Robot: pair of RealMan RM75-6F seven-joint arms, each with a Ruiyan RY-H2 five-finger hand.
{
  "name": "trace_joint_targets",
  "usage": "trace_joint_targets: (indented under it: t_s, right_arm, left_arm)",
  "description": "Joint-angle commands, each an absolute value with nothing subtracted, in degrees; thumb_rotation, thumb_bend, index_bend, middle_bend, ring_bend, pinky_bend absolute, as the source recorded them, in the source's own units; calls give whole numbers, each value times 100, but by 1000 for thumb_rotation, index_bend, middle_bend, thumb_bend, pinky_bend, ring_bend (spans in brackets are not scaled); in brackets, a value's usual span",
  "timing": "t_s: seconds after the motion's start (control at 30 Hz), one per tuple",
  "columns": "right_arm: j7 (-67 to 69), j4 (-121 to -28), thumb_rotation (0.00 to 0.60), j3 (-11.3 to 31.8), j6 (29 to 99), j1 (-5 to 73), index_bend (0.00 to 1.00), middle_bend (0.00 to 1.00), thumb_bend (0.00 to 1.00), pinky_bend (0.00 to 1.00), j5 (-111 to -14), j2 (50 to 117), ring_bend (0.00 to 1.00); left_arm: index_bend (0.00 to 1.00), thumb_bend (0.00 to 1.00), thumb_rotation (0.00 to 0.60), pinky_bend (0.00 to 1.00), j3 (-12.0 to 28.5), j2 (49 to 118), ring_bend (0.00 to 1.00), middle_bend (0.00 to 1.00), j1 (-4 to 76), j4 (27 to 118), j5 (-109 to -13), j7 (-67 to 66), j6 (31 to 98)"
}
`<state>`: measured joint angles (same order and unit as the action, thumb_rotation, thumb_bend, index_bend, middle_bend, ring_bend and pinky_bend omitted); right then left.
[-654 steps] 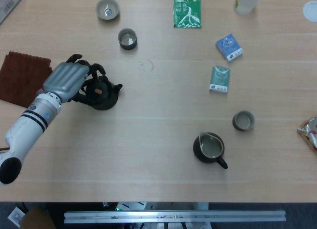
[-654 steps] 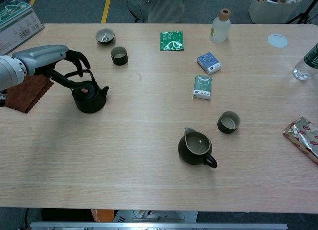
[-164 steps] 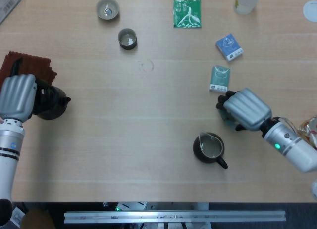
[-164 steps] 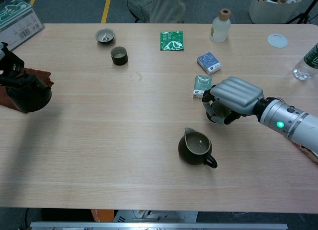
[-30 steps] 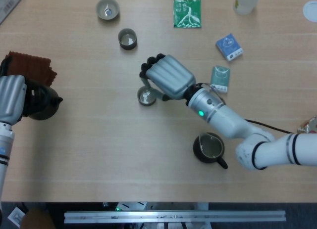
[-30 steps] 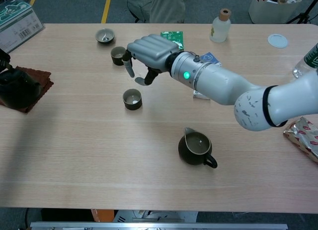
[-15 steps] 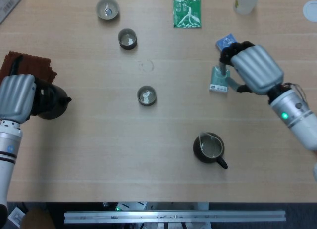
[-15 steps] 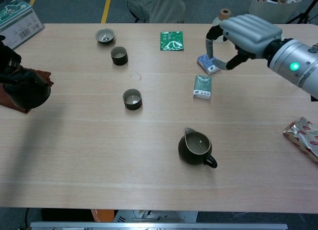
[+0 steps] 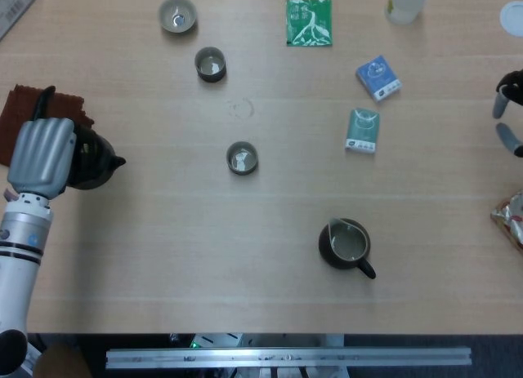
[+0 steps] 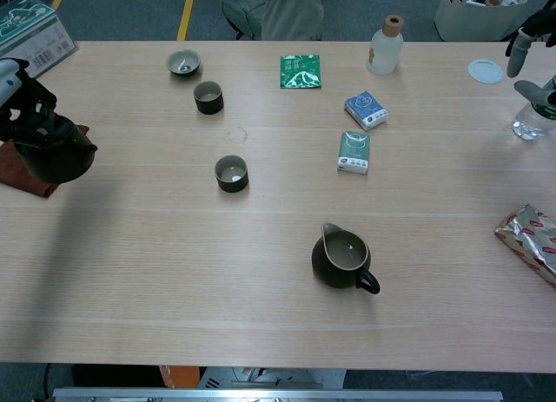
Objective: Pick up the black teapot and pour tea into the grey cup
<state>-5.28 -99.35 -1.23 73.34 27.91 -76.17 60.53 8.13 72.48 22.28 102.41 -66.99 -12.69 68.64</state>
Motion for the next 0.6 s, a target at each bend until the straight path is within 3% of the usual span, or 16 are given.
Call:
trace_joint_targets:
  t_s: [0.03,0.6]
  right_arm:
    - [-419,-9898,600,-165,7403,2629,528,387,308,325,-7724,5978,281]
    - [68,-9381,600,-37,7264,2244,528,387,308,325,-7942,5996,281]
  left_arm:
    - [890,358,600,0,849,7309,768,977,2290,10299,-6652,-1367,6853]
    - [890,358,600,0,1073,7892,768,977,2830,10479,-6081,-2379,6796]
